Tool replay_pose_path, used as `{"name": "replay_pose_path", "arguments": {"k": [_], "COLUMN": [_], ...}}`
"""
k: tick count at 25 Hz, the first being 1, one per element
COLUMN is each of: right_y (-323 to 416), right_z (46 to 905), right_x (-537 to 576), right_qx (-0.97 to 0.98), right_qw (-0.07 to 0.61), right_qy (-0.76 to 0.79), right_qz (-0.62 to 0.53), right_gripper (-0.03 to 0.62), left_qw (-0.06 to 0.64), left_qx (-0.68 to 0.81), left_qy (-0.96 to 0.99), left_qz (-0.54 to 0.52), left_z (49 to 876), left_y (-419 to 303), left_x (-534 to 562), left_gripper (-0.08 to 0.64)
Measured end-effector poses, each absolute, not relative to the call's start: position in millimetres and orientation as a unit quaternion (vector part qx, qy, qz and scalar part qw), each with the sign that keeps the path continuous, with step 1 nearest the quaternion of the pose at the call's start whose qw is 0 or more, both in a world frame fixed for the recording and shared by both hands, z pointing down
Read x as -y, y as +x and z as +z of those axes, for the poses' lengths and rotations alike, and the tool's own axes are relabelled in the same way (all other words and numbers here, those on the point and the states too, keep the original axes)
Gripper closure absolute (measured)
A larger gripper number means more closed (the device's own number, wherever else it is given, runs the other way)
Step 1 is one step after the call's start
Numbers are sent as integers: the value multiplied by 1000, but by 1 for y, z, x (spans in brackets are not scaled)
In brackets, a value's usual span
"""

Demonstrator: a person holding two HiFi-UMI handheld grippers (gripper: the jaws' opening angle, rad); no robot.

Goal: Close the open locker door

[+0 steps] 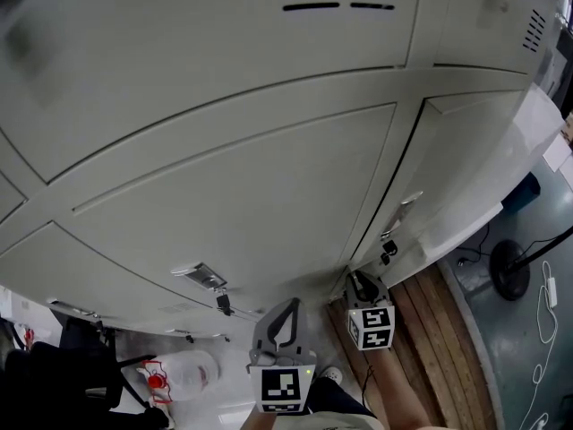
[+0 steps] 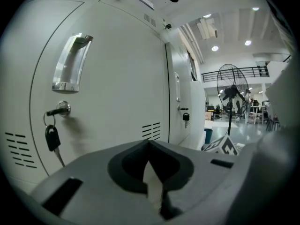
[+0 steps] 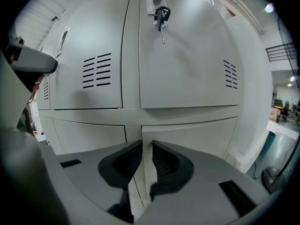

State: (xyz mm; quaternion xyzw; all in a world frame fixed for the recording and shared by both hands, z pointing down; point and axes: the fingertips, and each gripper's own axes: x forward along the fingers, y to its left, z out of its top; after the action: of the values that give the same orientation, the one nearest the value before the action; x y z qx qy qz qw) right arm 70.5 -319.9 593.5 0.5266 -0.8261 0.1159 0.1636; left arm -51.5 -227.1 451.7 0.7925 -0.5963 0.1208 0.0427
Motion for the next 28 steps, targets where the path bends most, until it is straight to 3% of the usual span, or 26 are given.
{"name": "replay_pose_path", "arguments": {"k": [28], "right_y": [67], "right_z": [577], "right_x": [314], "right_qx": [836], "right_qw": [155], "right_qy": [516], "right_qz": [106], "right_gripper": [515], "left_qw": [55], "left_qx": [613], "left_qy": [781], "left_qz": [108], "left_z": [448], "left_y": [-66], "left_x": [225], "left_gripper": [560]}}
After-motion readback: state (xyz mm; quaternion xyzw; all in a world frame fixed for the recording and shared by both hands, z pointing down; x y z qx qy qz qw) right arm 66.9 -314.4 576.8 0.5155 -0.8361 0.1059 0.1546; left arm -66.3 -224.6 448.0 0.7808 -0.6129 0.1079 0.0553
